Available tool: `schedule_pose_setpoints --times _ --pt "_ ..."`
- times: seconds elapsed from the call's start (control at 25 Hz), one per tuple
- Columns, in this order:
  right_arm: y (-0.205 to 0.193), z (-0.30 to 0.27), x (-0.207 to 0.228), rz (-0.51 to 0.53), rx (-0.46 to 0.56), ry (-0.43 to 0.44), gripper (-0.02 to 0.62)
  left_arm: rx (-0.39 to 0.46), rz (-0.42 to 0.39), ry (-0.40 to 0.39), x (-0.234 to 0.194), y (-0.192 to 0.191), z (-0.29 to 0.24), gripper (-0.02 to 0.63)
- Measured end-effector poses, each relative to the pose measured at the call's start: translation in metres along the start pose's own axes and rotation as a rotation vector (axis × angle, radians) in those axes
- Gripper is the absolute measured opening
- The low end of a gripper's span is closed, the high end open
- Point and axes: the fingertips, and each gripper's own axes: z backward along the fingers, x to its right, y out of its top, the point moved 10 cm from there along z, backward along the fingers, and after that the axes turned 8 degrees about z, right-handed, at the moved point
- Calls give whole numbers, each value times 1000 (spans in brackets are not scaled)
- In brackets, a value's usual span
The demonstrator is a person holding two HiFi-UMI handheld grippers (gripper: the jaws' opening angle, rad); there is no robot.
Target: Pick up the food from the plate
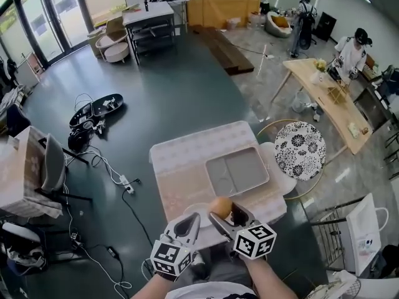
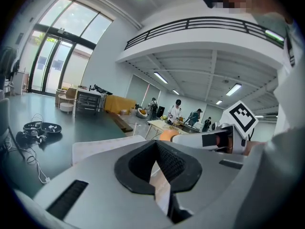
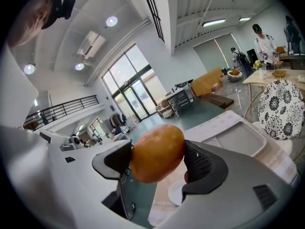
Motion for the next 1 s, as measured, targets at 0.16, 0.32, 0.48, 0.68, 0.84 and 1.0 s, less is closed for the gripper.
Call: schedule_pose_setpoints --times 0.16,0.32,0.48,0.68,0.84,1.0 --pt "20 11 -11 17 49 17 321 30 -11 -10 14 20 8 6" --pt "41 22 -25 45 90 36 321 57 -39 -19 29 40 19 6" --pt "66 30 -37 76 145 43 321 93 -66 -33 39 62 27 6" --pt "89 39 -53 115 201 54 321 125 -81 -32 44 83 39 6" --pt "102 44 -60 145 231 56 321 152 -93 -43 50 95 43 6" --pt "108 47 -65 173 243 54 321 167 -102 -56 55 101 47 6"
